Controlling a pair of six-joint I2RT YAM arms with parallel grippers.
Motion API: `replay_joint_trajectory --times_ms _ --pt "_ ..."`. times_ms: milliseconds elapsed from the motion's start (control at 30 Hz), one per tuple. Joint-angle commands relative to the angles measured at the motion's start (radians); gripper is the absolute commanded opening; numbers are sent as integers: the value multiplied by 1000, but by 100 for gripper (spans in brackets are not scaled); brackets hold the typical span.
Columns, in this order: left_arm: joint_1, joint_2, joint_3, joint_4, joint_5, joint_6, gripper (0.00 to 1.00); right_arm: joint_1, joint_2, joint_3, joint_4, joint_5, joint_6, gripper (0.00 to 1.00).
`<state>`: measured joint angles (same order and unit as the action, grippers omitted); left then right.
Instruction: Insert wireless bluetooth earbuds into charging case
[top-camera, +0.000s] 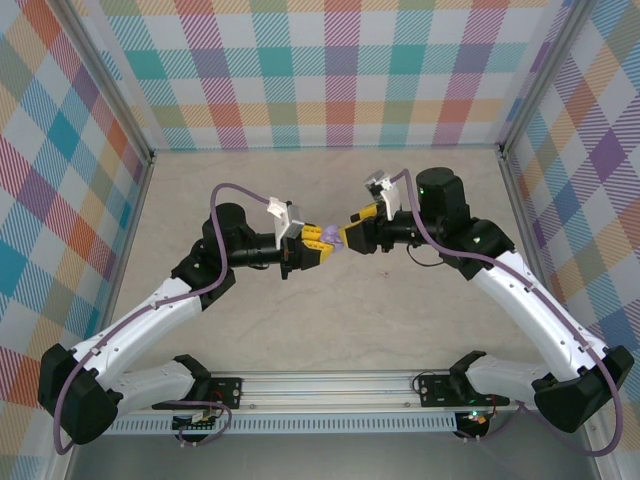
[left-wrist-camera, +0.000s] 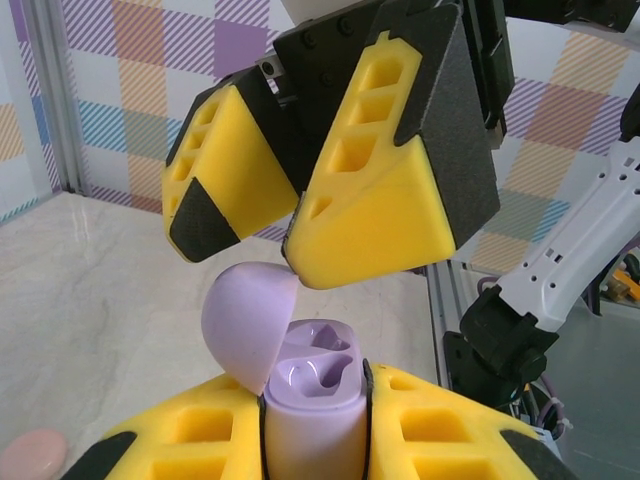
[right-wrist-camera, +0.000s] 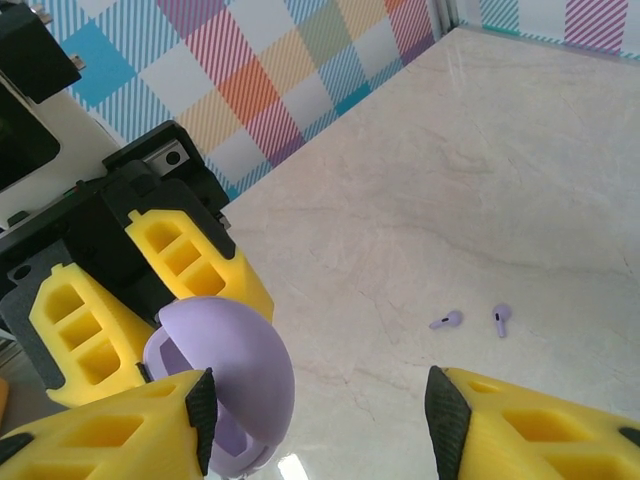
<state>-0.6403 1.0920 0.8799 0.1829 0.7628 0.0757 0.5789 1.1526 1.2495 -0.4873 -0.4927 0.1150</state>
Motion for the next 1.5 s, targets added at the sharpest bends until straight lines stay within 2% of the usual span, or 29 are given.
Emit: replay_joint_trajectory --times_ms 0,500,1167,1467 --pt "-31 -9 30 42 84 16 12 -3 14 24 2 54 0 58" --pt "-41 -1 40 35 113 12 12 -4 42 41 -29 73 -1 60" --pt "-41 33 60 11 3 -33 12 -4 -16 13 -31 60 -15 66" --pt "-41 23 56 -22 -37 -24 12 -4 -107 -38 13 208 28 67"
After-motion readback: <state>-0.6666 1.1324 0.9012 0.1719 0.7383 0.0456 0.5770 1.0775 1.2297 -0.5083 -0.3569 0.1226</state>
